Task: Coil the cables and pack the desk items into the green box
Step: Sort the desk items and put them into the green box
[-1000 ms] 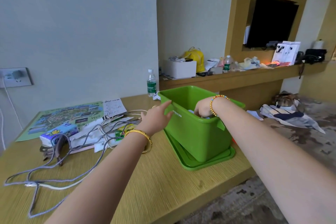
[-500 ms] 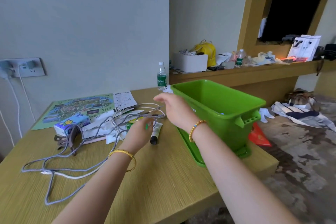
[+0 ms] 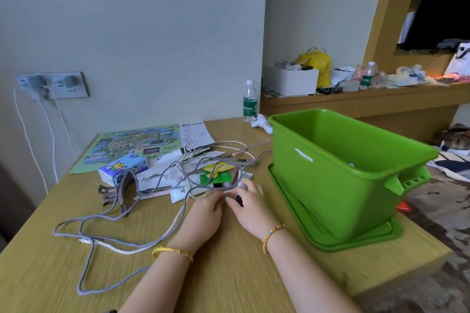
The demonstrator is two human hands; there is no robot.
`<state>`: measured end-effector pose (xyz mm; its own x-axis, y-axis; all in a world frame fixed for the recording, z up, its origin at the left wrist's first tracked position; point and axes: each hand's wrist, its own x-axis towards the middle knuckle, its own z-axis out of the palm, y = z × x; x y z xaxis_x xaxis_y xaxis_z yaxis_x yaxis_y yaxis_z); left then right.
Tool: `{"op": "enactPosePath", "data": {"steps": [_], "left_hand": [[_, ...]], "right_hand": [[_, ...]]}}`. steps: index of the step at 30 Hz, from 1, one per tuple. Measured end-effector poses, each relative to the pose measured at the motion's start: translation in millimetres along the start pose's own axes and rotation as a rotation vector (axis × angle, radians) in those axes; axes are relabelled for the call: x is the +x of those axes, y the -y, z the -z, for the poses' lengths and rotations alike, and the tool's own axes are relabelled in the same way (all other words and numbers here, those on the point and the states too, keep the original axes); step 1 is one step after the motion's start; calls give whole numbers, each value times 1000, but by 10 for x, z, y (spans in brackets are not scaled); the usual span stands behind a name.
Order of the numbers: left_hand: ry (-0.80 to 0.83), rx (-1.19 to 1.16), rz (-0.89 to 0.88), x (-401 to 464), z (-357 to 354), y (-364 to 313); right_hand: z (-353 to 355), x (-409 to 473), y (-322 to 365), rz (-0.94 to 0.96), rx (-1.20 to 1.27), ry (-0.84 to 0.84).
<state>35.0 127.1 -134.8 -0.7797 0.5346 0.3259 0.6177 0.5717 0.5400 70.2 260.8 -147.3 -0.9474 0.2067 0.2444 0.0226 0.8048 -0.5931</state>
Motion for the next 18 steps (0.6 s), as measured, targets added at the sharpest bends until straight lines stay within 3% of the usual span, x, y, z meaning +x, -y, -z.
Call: {"op": "enactPosePath", "data": {"steps": [7,10,18], "left_hand": [[-195,140,23,87,-8,-27],[-252,301,23,218,6,-35],[-139,617,57,483,-38,63]], "right_hand": [[102,-30,-77,-81,-43,-160],[111,-29,-72,-84,-32,-162],[98,-16,-96,-68,-23,-158]]}}
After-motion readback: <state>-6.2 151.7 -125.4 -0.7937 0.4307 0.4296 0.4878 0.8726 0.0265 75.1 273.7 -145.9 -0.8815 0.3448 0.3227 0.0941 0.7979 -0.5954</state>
